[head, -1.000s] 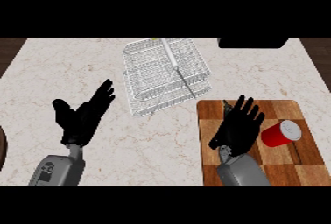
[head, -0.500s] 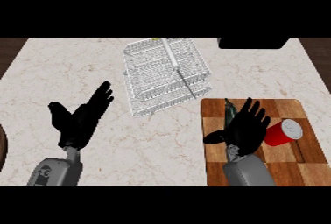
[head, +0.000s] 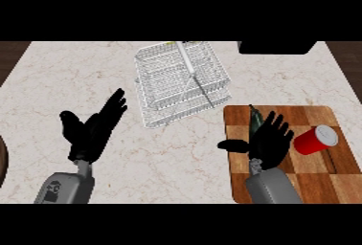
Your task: Pick the eggplant from the cutting board and place it in the tiered basket
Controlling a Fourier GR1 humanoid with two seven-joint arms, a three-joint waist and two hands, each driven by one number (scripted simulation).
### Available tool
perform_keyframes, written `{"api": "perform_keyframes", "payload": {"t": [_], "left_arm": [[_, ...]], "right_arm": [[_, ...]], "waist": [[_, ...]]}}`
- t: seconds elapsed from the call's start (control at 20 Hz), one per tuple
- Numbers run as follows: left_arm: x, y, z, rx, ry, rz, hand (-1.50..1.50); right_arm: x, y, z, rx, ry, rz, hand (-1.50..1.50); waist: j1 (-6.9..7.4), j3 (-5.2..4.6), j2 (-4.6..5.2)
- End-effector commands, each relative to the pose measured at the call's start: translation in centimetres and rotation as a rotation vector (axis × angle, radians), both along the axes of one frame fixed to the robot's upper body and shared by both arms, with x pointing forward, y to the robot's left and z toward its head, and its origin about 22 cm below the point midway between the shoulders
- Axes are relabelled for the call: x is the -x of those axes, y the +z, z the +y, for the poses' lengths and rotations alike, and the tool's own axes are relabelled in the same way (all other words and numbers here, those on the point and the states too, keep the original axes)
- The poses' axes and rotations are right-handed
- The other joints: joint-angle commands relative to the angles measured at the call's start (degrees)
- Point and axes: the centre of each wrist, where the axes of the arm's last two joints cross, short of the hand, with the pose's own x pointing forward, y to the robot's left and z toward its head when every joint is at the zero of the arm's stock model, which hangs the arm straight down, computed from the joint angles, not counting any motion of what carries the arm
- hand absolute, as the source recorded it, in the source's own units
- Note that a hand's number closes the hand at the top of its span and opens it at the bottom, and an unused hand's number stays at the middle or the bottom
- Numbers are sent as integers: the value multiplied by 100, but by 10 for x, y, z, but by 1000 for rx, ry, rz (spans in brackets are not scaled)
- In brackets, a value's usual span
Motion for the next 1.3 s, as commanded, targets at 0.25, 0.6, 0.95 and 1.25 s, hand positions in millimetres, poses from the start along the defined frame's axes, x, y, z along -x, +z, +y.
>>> {"api": "perform_keyframes", "payload": {"t": [0.25, 0.6, 0.95, 1.25], "left_arm": [[-9, 5, -16, 4, 9, -8, 0], [-10, -13, 4, 1, 8, -6, 0], [-3, 4, 6, 15, 4, -4, 0], [4, -10, 10, 1, 42, 23, 0]], "right_arm": [[-8, -31, 9, 20, 41, -8, 150], [-11, -21, 3, 33, 54, -77, 150], [11, 0, -11, -125, 498, -63, 150], [39, 54, -41, -260, 797, -85, 150]], "waist": [[5, 24, 73], [-36, 21, 65], [-76, 26, 36], [-196, 17, 10]]}}
